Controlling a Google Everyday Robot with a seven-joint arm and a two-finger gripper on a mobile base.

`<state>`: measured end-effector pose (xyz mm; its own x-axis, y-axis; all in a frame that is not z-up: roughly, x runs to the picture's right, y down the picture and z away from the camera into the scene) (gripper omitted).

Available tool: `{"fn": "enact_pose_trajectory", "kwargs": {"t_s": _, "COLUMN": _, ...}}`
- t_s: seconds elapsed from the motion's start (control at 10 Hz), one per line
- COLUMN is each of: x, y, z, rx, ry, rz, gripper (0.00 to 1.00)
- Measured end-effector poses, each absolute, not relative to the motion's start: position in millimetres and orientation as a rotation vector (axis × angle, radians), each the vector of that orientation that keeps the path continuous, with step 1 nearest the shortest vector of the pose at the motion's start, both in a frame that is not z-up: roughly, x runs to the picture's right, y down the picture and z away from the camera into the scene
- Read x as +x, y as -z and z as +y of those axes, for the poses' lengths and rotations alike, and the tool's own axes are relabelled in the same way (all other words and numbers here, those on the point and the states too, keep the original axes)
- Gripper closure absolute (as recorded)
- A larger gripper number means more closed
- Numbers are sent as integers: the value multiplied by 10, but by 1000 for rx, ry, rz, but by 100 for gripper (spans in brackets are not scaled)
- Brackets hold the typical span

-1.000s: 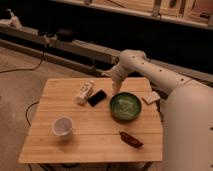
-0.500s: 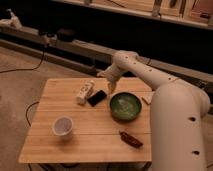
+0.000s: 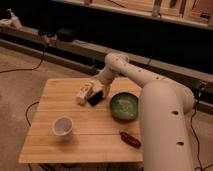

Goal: Place the eraser in the ceramic cup

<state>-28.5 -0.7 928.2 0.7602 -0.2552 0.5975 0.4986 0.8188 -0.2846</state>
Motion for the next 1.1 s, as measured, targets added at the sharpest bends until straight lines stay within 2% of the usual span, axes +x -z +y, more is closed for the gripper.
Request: {"fn": "enact_pose_trajectory", "kwargs": {"t_s": 1.1, "x": -374, "y": -9674, "z": 404, "rx": -629, "ry": 387, "rz": -545, "gripper": 20}}
